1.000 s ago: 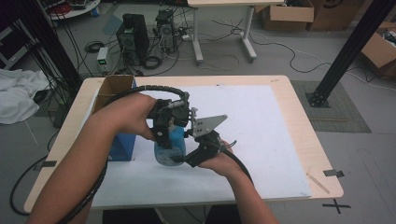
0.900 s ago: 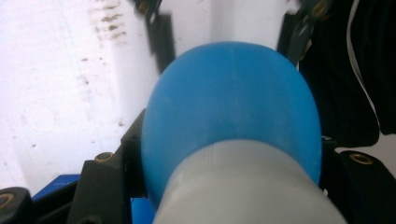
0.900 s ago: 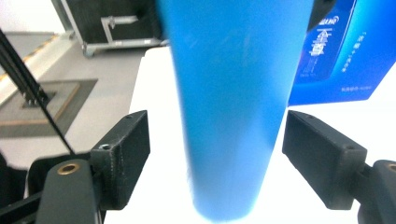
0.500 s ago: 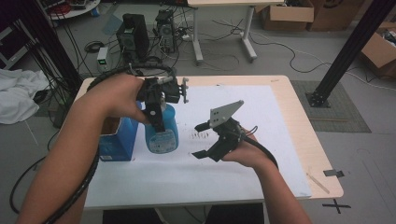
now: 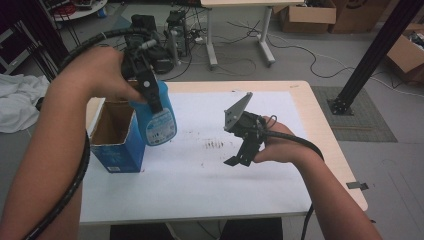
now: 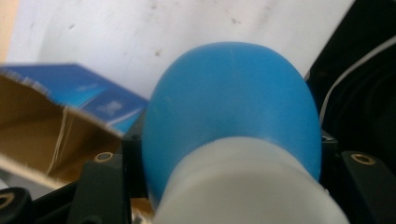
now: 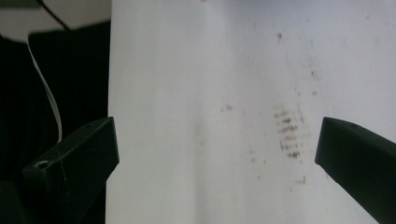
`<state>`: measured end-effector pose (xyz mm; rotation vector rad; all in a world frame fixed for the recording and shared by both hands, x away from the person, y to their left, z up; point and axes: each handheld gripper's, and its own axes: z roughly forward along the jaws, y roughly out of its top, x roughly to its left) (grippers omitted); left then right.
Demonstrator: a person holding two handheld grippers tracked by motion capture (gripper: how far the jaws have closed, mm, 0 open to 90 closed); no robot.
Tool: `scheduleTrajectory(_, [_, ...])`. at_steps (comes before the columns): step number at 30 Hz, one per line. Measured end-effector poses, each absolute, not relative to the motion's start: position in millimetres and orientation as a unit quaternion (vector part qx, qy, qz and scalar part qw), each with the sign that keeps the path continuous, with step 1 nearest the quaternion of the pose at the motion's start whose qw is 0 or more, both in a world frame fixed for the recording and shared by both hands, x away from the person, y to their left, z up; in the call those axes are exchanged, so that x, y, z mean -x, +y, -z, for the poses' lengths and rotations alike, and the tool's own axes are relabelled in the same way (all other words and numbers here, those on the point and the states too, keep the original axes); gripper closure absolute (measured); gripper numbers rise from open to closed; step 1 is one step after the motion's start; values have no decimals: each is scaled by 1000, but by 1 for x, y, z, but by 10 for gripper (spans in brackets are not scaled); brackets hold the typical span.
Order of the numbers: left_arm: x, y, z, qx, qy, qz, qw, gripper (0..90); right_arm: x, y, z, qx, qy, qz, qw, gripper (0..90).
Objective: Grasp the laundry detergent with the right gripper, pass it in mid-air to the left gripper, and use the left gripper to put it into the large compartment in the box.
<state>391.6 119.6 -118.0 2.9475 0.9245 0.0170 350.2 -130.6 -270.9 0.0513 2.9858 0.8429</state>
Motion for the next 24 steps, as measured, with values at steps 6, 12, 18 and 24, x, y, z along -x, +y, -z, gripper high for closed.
scheduleTrajectory(6, [-402,146,91,-905,423,-31,36,387,-351,-126,264,-6,977,-212,22,0])
scheduleTrajectory(12, [-412,177,72,-842,537,-31,38,388,-352,-128,261,-3,980,-196,19,0])
scheduleTrajectory(18, [-417,211,72,-770,635,-44,31,388,-353,-128,266,-2,986,-168,14,0])
scheduleTrajectory(24, [-420,239,90,-736,674,-48,43,388,-351,-129,264,-3,987,-162,16,0])
